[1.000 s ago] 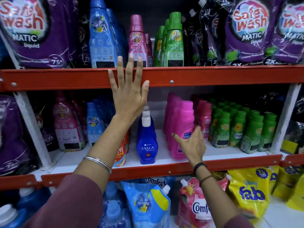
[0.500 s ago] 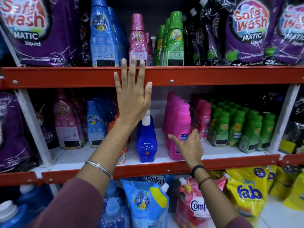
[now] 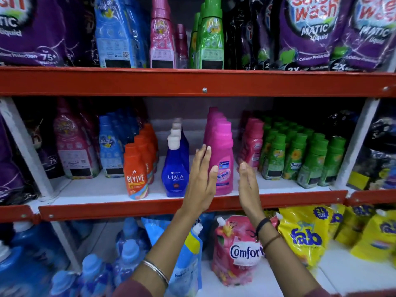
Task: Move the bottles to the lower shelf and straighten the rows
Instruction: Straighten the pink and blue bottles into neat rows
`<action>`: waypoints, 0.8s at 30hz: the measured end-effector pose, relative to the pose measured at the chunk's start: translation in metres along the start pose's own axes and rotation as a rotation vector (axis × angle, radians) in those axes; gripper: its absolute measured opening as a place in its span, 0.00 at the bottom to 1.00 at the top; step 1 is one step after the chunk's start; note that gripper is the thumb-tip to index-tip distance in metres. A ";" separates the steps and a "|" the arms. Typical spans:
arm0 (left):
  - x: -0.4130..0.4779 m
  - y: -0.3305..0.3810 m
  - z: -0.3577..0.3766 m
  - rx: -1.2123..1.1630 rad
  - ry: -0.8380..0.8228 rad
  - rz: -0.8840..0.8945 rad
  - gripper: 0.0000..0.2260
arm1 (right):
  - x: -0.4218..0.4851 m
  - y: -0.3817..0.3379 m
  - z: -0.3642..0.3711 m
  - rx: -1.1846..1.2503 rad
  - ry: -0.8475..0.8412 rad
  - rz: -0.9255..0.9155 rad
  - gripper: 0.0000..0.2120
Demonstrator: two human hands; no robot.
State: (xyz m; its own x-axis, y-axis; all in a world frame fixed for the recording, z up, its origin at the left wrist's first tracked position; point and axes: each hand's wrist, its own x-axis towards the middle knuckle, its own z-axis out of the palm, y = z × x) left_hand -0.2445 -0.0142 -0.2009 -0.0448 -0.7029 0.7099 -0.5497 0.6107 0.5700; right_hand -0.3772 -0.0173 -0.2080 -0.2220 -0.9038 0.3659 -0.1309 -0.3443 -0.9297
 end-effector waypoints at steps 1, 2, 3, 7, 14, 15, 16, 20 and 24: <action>-0.004 -0.001 0.006 -0.032 -0.011 -0.048 0.26 | -0.001 0.001 -0.001 0.000 -0.029 0.011 0.27; -0.007 -0.001 0.011 -0.069 -0.019 -0.105 0.25 | -0.001 0.004 -0.003 -0.007 -0.057 0.012 0.28; -0.010 0.002 0.014 -0.112 -0.034 -0.173 0.24 | 0.000 0.005 -0.004 -0.022 -0.078 0.015 0.27; -0.015 0.012 0.023 -0.209 -0.063 -0.354 0.22 | 0.006 0.006 -0.007 0.007 -0.162 0.071 0.45; -0.012 0.007 0.027 -0.194 0.008 -0.316 0.31 | 0.014 0.008 -0.014 0.161 -0.233 0.084 0.33; -0.010 0.005 0.027 -0.205 0.001 -0.332 0.29 | 0.014 0.008 -0.014 0.166 -0.236 0.089 0.33; -0.009 0.005 0.026 -0.218 -0.012 -0.360 0.25 | 0.014 0.008 -0.015 0.172 -0.240 0.094 0.33; -0.007 0.003 0.026 -0.239 -0.022 -0.397 0.20 | 0.014 0.009 -0.016 0.190 -0.240 0.103 0.38; -0.005 0.003 0.023 -0.256 -0.017 -0.412 0.20 | 0.011 0.005 -0.015 0.200 -0.224 0.093 0.37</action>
State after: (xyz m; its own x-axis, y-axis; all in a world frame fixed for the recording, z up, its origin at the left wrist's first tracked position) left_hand -0.2654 -0.0174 -0.2121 0.1184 -0.9098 0.3979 -0.3015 0.3489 0.8873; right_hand -0.3952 -0.0249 -0.2083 -0.0033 -0.9596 0.2813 0.0774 -0.2807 -0.9567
